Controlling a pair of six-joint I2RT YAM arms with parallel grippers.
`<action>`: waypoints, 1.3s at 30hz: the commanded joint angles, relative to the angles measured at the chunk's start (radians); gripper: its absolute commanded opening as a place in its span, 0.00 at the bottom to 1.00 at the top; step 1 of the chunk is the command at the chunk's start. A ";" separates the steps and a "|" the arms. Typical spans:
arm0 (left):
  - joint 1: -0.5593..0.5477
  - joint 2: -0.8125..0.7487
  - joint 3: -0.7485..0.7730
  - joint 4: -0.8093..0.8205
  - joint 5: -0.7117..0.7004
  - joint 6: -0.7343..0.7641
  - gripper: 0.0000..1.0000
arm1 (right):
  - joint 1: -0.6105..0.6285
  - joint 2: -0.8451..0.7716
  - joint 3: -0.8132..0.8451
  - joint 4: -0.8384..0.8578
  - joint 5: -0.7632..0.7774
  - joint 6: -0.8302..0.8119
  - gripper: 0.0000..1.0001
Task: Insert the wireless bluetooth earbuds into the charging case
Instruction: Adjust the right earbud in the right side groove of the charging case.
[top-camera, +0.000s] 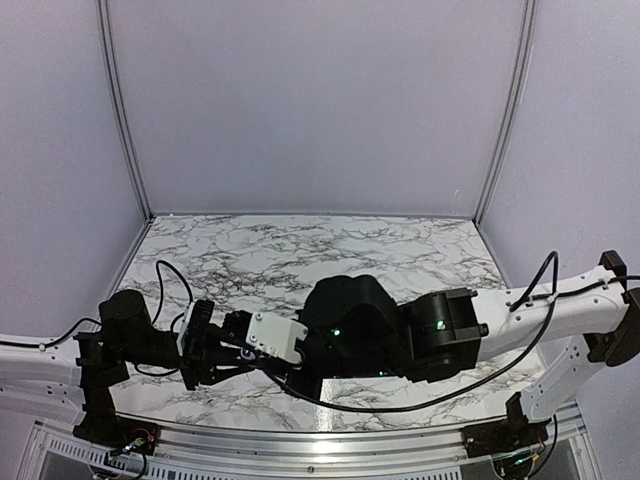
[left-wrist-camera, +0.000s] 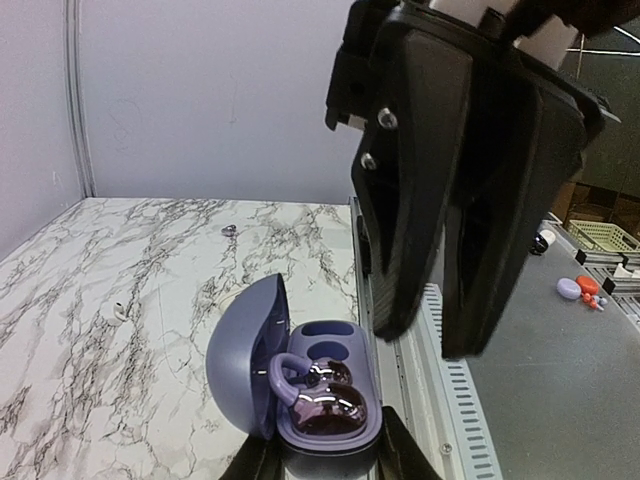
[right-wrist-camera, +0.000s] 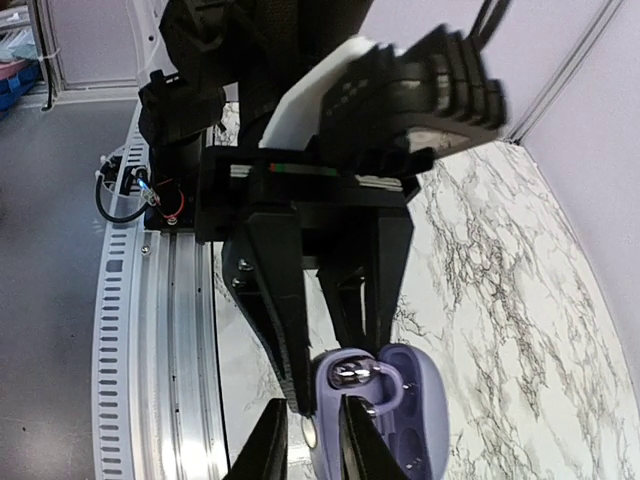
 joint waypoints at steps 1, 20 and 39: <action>-0.004 0.004 0.017 0.044 0.002 0.030 0.03 | -0.054 -0.079 -0.036 0.012 -0.064 0.106 0.20; -0.015 0.026 0.035 -0.007 0.009 0.080 0.03 | -0.108 -0.054 -0.005 -0.061 -0.189 0.027 0.22; -0.057 0.069 0.069 -0.068 -0.026 0.145 0.02 | -0.107 -0.021 0.045 -0.165 -0.229 -0.064 0.30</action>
